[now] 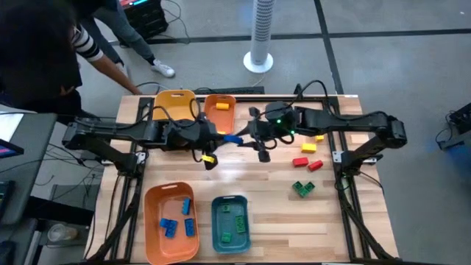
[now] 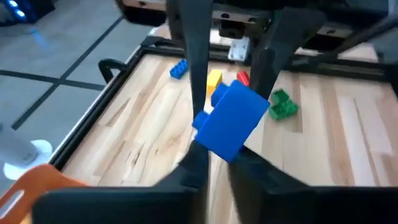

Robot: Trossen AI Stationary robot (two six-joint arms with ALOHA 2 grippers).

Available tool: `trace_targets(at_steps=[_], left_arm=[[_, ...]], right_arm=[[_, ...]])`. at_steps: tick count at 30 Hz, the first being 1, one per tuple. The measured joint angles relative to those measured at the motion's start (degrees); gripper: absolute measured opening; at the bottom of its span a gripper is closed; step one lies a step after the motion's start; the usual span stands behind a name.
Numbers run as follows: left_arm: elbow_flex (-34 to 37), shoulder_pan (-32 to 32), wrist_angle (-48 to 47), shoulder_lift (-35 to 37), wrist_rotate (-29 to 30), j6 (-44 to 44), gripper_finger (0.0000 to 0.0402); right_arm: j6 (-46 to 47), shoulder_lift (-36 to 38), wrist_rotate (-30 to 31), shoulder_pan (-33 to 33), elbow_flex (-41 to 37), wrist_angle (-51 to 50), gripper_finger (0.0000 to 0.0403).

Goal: Sort blocks
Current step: Put the blue game piece into the large orange bin

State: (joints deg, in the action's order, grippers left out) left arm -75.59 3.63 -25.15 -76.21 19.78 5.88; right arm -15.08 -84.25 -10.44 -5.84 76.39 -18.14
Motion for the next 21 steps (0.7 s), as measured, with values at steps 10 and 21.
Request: trace_targets(at_steps=[10,21], left_arm=[[-0.1,-0.7,-0.6,1.4,0.4,0.2,0.0001],[0.0,-0.6,-3.6,0.3,-2.6,6.6,0.0001]], right_arm=[[-2.4,1.8,-0.9,-0.3,0.2,-2.4,0.0191],[2.8,-0.2,-0.8,-3.0,0.2,-7.0,0.0204]])
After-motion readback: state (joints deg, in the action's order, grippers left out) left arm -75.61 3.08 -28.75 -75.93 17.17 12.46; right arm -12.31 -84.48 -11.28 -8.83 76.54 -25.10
